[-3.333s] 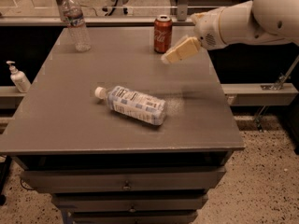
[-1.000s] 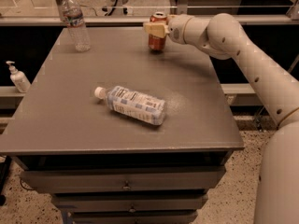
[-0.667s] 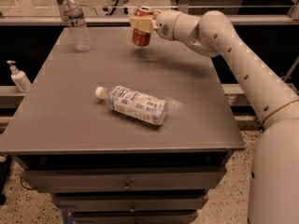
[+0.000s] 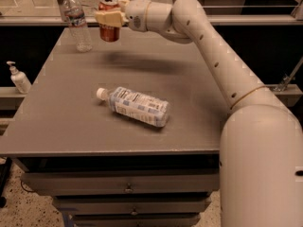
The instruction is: Move coke can near water bottle
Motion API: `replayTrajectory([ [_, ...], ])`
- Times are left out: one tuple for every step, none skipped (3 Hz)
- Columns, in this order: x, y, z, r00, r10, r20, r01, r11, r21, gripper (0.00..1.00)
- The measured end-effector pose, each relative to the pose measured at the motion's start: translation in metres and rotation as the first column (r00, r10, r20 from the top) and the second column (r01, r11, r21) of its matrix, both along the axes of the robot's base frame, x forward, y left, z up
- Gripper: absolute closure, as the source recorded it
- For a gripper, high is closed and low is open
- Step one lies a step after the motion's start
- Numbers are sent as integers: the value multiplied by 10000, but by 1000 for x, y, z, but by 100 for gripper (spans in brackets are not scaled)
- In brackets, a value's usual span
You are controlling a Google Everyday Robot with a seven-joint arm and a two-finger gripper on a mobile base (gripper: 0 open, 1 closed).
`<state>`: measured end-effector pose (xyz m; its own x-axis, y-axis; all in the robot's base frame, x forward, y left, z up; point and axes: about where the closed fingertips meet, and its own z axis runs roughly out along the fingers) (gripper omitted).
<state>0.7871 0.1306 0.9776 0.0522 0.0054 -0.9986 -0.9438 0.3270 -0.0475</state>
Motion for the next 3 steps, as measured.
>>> replayTrajectory([
  [-17, 33, -5, 9955, 757, 563, -682, 9899, -1245, 100],
  [-27, 53, -13, 9877, 1252, 932, -1038, 9729, -2068, 100],
  [-23, 61, -20, 9855, 1253, 1147, -941, 9647, -2460, 100],
])
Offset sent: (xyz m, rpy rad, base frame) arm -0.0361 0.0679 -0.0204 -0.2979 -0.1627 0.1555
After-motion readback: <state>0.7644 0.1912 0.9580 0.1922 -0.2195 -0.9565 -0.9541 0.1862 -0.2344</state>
